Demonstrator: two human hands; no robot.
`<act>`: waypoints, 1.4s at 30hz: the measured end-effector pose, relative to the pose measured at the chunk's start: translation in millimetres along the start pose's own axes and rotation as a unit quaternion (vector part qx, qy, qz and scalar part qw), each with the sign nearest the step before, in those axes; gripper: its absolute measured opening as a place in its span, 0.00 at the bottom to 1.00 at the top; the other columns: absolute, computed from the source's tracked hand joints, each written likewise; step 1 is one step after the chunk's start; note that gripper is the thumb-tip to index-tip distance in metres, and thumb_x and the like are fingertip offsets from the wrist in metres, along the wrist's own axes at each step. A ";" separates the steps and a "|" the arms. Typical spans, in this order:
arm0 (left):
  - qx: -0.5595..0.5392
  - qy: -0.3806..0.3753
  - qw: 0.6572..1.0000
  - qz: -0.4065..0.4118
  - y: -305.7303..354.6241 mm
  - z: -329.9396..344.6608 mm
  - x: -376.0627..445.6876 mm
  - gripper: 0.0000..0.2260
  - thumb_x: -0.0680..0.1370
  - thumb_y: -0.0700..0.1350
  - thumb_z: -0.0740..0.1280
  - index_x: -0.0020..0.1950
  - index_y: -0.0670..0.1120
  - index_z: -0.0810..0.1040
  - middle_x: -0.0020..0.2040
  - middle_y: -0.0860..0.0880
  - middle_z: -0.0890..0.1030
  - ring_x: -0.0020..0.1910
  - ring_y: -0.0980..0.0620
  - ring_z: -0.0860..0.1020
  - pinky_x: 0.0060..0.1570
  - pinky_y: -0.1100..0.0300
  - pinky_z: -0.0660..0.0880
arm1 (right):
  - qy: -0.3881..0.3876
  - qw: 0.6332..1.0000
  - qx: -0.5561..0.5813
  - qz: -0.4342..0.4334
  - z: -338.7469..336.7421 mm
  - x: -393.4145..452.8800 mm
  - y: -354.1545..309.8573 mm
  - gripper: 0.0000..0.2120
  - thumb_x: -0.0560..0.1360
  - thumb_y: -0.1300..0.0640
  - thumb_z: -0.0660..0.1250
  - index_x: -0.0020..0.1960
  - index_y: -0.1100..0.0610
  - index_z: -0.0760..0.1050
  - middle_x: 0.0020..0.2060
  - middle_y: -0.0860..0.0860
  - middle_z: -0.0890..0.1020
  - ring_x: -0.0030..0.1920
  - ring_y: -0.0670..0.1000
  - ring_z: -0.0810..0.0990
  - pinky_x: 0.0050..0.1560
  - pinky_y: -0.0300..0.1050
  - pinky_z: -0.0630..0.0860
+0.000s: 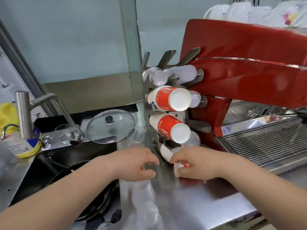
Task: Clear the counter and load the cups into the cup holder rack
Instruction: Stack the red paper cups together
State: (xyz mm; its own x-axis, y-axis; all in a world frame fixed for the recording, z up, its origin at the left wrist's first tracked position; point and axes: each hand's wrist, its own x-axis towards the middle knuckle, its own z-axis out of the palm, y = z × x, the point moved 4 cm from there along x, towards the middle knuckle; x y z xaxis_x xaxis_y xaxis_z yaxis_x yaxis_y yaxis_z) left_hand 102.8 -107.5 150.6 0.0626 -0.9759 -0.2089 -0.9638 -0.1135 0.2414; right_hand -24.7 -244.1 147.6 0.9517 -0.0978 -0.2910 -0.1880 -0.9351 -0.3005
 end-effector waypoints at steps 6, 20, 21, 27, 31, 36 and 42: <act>0.020 -0.006 0.999 0.049 58.4 45.4 63.5 0.24 0.75 0.55 0.61 0.69 0.50 0.69 0.63 0.47 0.71 0.63 0.48 0.71 0.62 0.53 0.71 | 0.083 0.994 0.050 0.059 29.1 -33.0 60.3 0.13 0.72 0.47 0.67 0.55 0.48 0.78 0.47 0.49 0.82 0.51 0.50 0.79 0.53 0.44 0.74; 0.154 -0.024 0.988 0.011 95.0 94.0 129.4 0.26 0.74 0.55 0.61 0.69 0.45 0.67 0.63 0.45 0.72 0.61 0.43 0.71 0.60 0.50 0.68 | 0.127 0.970 0.118 0.170 102.5 -15.3 129.2 0.29 0.70 0.54 0.63 0.69 0.59 0.67 0.67 0.60 0.70 0.66 0.62 0.71 0.67 0.51 0.69; 0.138 -0.033 0.990 0.004 93.7 97.9 130.6 0.25 0.74 0.54 0.62 0.68 0.44 0.67 0.63 0.44 0.72 0.61 0.43 0.72 0.60 0.50 0.70 | 0.127 0.969 0.117 0.176 102.5 -13.4 132.4 0.28 0.71 0.56 0.64 0.71 0.59 0.66 0.68 0.60 0.69 0.68 0.61 0.69 0.68 0.50 0.68; 0.128 -0.065 0.988 -0.051 74.7 118.5 142.8 0.33 0.76 0.52 0.63 0.76 0.41 0.56 0.77 0.38 0.56 0.76 0.40 0.58 0.74 0.51 0.56 | 0.091 0.972 0.107 0.188 108.9 5.5 146.9 0.36 0.73 0.56 0.65 0.77 0.59 0.55 0.74 0.60 0.62 0.74 0.60 0.60 0.74 0.50 0.60; 0.126 -0.064 0.987 -0.074 70.2 126.9 146.1 0.35 0.76 0.52 0.62 0.78 0.43 0.51 0.79 0.38 0.50 0.77 0.41 0.51 0.76 0.50 0.52 | 0.054 0.975 0.056 0.208 116.3 13.6 148.3 0.36 0.72 0.56 0.67 0.76 0.58 0.55 0.71 0.58 0.64 0.72 0.60 0.62 0.70 0.53 0.65; 0.127 -0.061 0.987 -0.079 76.7 135.5 139.1 0.35 0.76 0.51 0.61 0.78 0.44 0.49 0.79 0.40 0.46 0.78 0.40 0.45 0.75 0.49 0.47 | 0.076 0.975 0.065 0.199 127.1 7.9 147.7 0.27 0.72 0.60 0.68 0.68 0.57 0.63 0.63 0.58 0.68 0.63 0.60 0.72 0.61 0.52 0.73; 0.127 -0.033 0.990 -0.052 85.4 140.2 128.2 0.35 0.75 0.51 0.61 0.78 0.44 0.50 0.77 0.39 0.51 0.77 0.40 0.49 0.76 0.50 0.47 | 0.094 0.973 0.109 0.183 139.0 -12.1 143.1 0.27 0.68 0.53 0.72 0.63 0.57 0.67 0.59 0.57 0.69 0.58 0.60 0.74 0.60 0.51 0.74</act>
State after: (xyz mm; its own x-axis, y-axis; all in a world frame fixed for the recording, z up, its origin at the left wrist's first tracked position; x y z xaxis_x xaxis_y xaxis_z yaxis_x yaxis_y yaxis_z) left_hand -7.8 -216.2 11.5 0.1561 -0.9460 -0.2840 -0.9876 -0.1542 -0.0293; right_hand -96.8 -329.3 -18.1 0.8347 -0.4906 -0.2502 -0.5506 -0.7336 -0.3982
